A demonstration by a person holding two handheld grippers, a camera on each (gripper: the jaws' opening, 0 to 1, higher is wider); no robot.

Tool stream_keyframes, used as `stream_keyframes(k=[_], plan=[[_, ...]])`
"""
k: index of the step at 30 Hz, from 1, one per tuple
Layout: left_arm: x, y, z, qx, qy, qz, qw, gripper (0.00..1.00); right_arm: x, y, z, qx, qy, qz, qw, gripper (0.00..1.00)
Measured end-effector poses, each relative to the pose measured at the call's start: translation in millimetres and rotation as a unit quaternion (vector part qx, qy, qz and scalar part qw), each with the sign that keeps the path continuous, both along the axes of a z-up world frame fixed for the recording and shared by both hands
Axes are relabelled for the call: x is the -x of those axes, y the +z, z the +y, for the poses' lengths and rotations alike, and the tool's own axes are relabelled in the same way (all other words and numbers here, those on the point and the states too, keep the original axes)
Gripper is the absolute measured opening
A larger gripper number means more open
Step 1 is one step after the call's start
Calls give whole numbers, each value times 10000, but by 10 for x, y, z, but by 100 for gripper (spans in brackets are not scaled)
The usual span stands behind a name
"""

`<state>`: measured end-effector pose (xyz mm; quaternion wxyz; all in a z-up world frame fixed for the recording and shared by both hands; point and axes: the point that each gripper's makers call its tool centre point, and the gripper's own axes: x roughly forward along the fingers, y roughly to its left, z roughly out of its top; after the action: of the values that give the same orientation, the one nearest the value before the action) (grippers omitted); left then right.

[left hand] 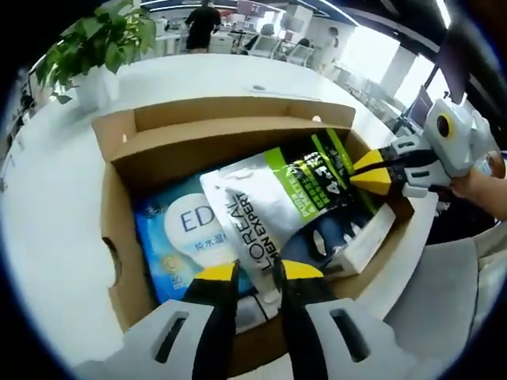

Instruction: Operate the shoe box by opening the lid, removing the specified soft item, and placing it in the target area until the item is outside and the box remains undamaged.

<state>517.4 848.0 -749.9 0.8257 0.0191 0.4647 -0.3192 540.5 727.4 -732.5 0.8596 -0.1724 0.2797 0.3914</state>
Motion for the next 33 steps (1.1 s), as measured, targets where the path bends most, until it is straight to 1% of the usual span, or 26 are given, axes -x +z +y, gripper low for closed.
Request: stream_keyframes(k=[6,10,11,17,19,25,33], plan=[[6,-12,1,157,110,104,9998,14,5,5,-2,-107,-100,98,9998,0],[-8,-9,41,71,144,64,9999,2,8,33,4,-224,-165,130,9995,0],[-5,23,19,167,140,74,9997,0,10,42,8,-254,-177,139,9994,0],[2,21,-4,108,169,87,9998,0,18,101,16,-409,-262,168,9987,0],[-3,45,-10,98,181,53,9998,0,24,120,12,-435,-279,170,9985,0],[-17,153,-23,176,210,-18,9996,0,27,194,-22,-553,-345,162,9977,0],[-29,320,-66,272,211,-163,9993,0,12,361,-79,-869,-559,163,9945,0]])
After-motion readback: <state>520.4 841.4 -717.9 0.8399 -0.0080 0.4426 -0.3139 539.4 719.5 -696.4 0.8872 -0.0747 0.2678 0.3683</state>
